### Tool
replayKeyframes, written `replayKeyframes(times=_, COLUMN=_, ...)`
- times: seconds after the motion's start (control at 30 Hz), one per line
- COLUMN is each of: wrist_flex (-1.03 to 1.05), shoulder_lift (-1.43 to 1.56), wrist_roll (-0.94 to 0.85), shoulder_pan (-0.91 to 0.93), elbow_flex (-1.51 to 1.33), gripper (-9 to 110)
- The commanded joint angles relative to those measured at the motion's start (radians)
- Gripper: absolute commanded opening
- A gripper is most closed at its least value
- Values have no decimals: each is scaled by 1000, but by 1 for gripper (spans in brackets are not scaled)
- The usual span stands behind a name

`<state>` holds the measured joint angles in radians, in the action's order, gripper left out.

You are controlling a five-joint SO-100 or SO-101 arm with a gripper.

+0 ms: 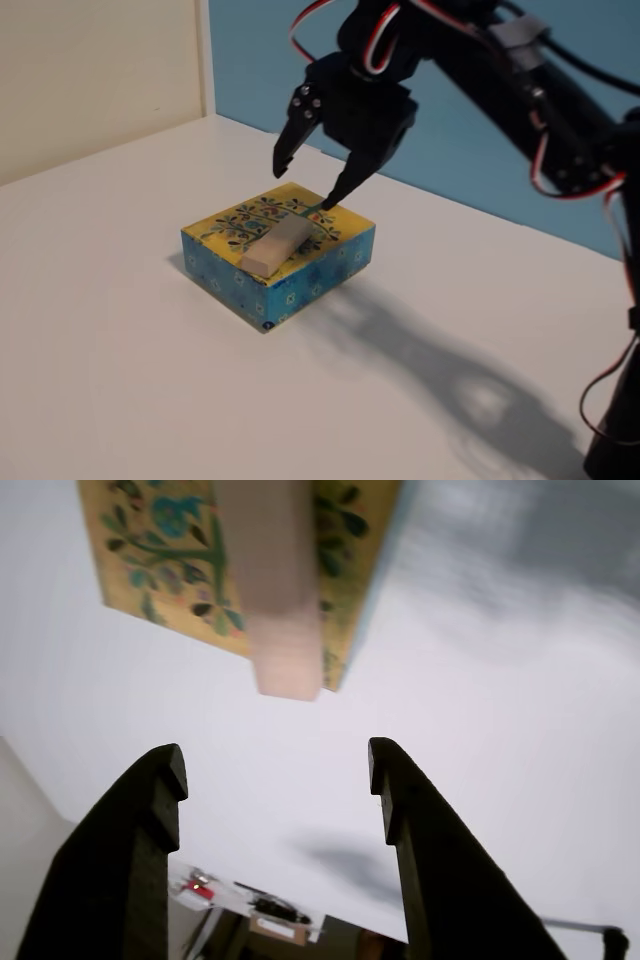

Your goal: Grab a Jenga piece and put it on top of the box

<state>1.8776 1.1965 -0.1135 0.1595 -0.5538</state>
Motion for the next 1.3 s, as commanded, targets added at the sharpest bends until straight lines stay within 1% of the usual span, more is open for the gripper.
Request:
replayKeyframes(times=0.0, wrist_flex=14, shoulder_lift=123, wrist_roll=-14, shoulder_pan=17, elbow_flex=-77, gripper=21)
replayKeyframes(times=0.33, wrist_flex=9, shoulder_lift=313, wrist_roll=-52, shoulder_pan=67, elbow_flex=-377, gripper=20)
replayKeyframes(times=0.67, wrist_flex=-5, shoulder_lift=413, wrist_roll=-66, shoulder_pan=106, elbow_flex=-569, gripper=20)
replayKeyframes(times=0.9, wrist_flex=-123, shoulder_lift=509, wrist_roll=-61, shoulder_pan=101, elbow_flex=-782, gripper=20)
replayKeyframes(times=1.27, wrist_flex=-276, shoulder_lift=618, wrist_roll=-66, shoulder_pan=98, elbow_flex=-1040, gripper=20)
